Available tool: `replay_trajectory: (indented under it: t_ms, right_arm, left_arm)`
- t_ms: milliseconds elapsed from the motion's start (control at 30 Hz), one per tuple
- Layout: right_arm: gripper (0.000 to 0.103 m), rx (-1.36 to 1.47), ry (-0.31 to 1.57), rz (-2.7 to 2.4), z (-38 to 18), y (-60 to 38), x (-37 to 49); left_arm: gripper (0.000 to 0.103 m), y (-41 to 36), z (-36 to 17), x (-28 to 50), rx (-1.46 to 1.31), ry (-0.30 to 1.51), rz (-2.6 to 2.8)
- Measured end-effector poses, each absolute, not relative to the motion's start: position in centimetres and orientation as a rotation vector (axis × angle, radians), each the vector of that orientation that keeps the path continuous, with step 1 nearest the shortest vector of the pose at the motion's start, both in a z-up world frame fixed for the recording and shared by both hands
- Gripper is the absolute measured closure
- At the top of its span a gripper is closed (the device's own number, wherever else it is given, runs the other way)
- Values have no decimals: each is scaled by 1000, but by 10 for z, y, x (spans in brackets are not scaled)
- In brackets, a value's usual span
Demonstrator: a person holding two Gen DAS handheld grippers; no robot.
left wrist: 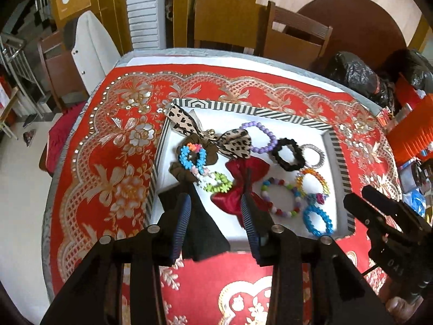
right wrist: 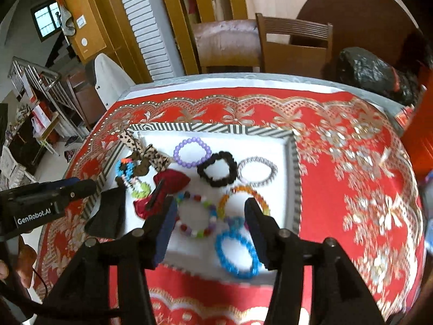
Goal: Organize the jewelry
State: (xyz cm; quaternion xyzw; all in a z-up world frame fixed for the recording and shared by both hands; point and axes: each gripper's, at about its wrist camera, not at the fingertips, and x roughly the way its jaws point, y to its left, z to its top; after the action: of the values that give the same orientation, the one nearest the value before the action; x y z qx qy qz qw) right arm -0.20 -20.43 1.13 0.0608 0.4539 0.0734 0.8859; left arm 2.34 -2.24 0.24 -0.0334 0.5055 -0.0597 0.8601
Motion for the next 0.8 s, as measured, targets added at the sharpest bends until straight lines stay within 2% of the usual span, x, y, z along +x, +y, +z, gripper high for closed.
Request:
replay_trajectory:
  t_ms: [100, 167, 800]
  right_arm:
    - [46, 135, 928, 133, 20, -204, -20]
    - [40, 135, 921, 121, 26, -203, -28]
    - [37, 99, 875, 79, 54, -192, -60]
  left_arm:
    - [76, -26, 10, 10, -51, 1037, -129]
    - [76, -28, 14, 2, -37, 1022, -129]
    - [76, -31, 38, -35, 4, 938, -107]
